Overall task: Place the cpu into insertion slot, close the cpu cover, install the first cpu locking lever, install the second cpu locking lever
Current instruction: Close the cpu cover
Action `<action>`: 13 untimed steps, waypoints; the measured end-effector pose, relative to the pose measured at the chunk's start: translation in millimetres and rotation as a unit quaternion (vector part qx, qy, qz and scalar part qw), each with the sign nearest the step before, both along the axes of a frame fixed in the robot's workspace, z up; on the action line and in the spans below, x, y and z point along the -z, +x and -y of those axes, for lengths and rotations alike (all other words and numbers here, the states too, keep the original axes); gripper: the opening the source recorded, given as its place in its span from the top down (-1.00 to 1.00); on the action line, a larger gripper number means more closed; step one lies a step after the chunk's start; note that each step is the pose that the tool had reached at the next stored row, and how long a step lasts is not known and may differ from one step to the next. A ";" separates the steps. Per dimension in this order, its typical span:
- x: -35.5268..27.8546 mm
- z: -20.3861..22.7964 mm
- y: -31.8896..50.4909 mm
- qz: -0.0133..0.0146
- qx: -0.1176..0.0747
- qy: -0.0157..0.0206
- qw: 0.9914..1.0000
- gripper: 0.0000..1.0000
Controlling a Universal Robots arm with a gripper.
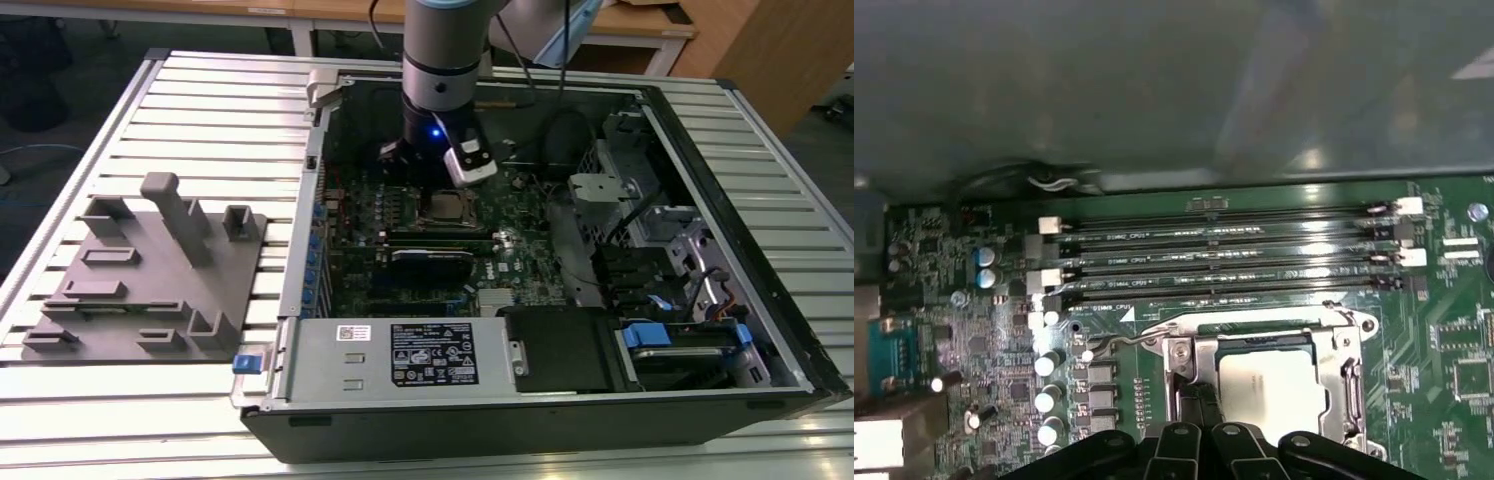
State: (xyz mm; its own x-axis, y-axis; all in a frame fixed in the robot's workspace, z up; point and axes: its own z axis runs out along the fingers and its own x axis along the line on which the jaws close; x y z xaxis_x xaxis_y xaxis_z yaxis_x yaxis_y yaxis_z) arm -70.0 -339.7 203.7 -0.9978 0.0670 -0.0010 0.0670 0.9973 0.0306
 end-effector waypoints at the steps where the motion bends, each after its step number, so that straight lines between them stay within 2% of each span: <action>1: 0.1 0.0 0.0 0.000 -0.004 0.000 1.000 0.79; 5: 1.5 0.0 0.0 0.000 -0.016 0.000 1.000 0.79; 13: 2.1 0.0 -0.1 0.000 -0.017 0.000 1.000 0.79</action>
